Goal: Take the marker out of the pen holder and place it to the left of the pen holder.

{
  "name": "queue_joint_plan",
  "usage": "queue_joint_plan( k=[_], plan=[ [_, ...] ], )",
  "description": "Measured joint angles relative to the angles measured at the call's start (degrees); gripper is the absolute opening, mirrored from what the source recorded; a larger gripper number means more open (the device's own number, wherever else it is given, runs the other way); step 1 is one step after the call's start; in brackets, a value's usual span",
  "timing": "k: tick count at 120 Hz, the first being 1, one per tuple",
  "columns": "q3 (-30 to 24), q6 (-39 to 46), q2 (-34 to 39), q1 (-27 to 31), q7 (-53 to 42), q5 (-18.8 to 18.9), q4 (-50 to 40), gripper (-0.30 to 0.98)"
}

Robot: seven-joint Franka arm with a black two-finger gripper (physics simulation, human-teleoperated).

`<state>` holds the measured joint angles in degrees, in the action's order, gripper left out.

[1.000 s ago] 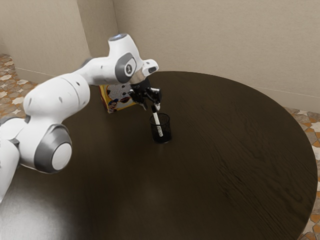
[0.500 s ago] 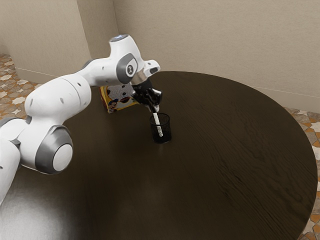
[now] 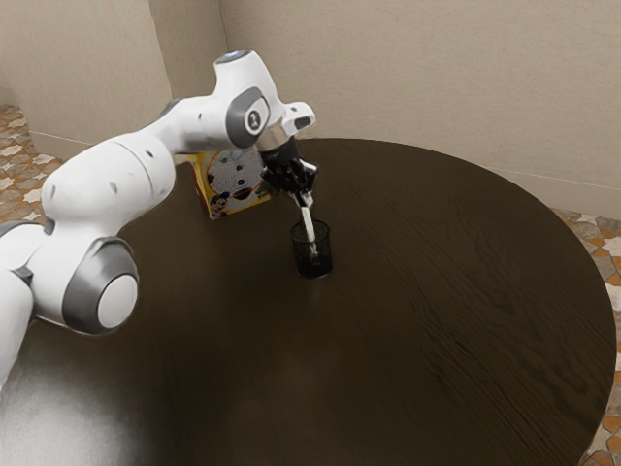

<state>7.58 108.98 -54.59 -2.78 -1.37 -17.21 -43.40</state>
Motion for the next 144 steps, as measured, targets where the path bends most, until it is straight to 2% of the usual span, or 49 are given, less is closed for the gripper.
queue_joint_plan(
  k=[17, 28, 40, 59, 71, 90, 144],
  plan=[
    [0.11, -3.15, 8.95, -0.87, 0.27, 1.76, -2.13, -0.09],
    [-0.03, -7.10, 10.24, 0.23, 0.42, 3.73, -2.55, -0.09],
    [0.49, -11.35, 7.14, 1.71, 0.48, 5.01, -1.97, -0.09],
    [10.24, -20.77, -3.46, -0.08, 0.33, 5.39, 7.44, -0.09],
    [11.42, -23.48, -7.70, -0.59, 0.19, 4.93, 11.04, -0.09],
    [11.68, -24.32, -9.35, -0.71, 0.00, 3.54, 12.05, -0.05],
    [11.84, -18.86, -11.73, 1.13, -0.27, -3.42, 11.34, 0.10]
  ],
)
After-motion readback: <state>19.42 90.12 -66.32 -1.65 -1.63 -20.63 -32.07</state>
